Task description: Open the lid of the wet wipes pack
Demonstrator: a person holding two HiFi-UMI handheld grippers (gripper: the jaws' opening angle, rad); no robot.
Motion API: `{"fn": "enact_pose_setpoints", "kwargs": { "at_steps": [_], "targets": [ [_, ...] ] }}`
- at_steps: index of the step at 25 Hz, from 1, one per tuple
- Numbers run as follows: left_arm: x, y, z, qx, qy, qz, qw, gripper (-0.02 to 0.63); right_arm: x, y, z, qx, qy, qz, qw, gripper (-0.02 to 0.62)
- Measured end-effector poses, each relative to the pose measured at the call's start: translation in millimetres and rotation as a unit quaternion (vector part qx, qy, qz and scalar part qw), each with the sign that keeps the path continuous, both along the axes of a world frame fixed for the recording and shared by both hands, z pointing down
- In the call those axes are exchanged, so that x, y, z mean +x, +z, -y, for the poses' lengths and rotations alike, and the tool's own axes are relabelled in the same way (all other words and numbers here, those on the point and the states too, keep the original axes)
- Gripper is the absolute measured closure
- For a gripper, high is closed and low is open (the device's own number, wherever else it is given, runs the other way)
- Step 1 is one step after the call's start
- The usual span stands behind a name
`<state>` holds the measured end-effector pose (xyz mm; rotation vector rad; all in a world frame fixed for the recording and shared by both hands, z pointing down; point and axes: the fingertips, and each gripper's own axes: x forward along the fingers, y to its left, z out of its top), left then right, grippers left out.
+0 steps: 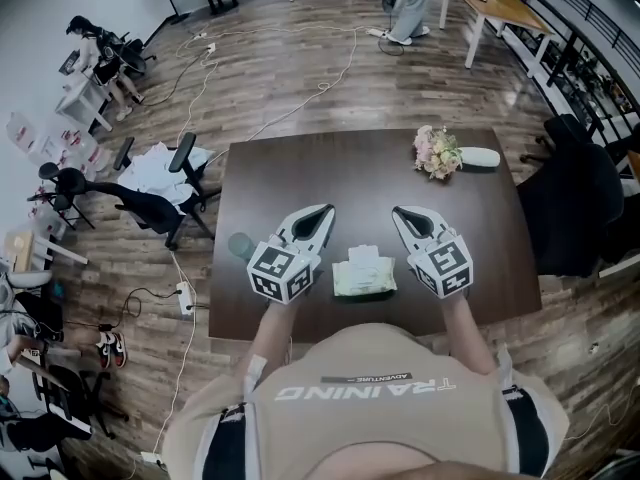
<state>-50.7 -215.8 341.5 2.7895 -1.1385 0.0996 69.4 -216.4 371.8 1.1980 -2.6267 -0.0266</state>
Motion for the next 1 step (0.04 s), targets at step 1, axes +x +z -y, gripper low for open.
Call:
{"fn": "enact_pose_setpoints", "kwargs": {
  "at_steps": [1],
  "targets": [
    [0.9, 1.5, -0.3, -0.002, 0.002, 0.001, 1.0, 0.597, 0.6, 2.3, -1.0, -0.003, 0.0, 0.002, 1.0, 0.581]
  ]
}}
